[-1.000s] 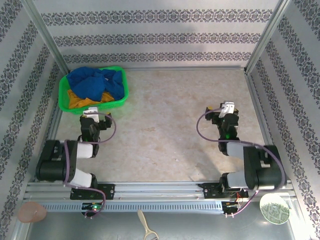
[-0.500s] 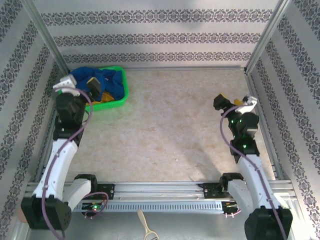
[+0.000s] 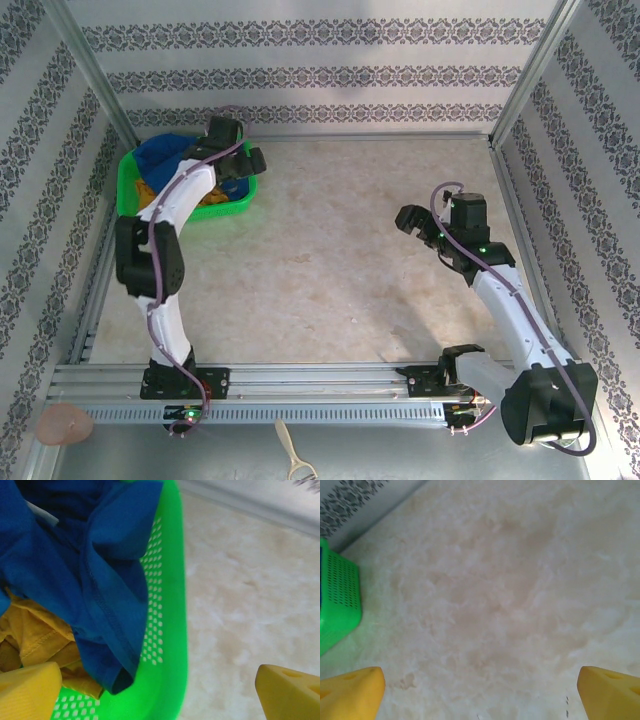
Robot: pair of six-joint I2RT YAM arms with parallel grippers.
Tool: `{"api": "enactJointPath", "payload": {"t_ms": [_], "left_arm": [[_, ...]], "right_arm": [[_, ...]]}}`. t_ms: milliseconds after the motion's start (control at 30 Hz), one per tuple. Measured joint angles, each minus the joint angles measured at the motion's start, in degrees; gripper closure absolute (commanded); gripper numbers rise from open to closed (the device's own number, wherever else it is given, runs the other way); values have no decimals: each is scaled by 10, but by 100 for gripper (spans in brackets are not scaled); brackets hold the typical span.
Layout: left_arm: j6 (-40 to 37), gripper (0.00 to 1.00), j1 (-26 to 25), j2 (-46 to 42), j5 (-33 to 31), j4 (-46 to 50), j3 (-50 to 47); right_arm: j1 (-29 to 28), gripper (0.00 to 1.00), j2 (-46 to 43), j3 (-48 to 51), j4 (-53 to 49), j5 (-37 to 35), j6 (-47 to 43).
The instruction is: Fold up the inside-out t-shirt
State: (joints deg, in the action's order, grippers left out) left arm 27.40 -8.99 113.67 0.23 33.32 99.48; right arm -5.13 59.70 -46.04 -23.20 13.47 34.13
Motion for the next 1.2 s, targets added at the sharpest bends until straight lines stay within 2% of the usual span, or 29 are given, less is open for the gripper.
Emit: {"api": "enactJointPath", "payload": {"t_ms": [300,433,600,833,900,967,1067,1200], "left_arm": [[0,1,-15,220,25,116,284],[-2,1,-46,307,49,166,436],[7,1,-115,346,106,162,501],[43,1,-299,355,209,86,515],[35,1,-345,342,221,88,513],[21,1,-375,296,218,90,463],[11,1,-377,166,181,80,305],[24,1,-321,-35,132,5,74]], "right_arm": [[14,2,-21,-37,-53,18,-11],[39,2,-20,-44,-60,35,-15],[64,2,-26,-48,-71,40,-14],[80,2,-41,-59,-80,38,-10],[84,2,-50,-60,-82,37,-10],[84,1,-62,-60,-84,35,-10],[83,2,-79,-60,-82,39,-10],[84,3,-82,-52,-81,35,-8]]}}
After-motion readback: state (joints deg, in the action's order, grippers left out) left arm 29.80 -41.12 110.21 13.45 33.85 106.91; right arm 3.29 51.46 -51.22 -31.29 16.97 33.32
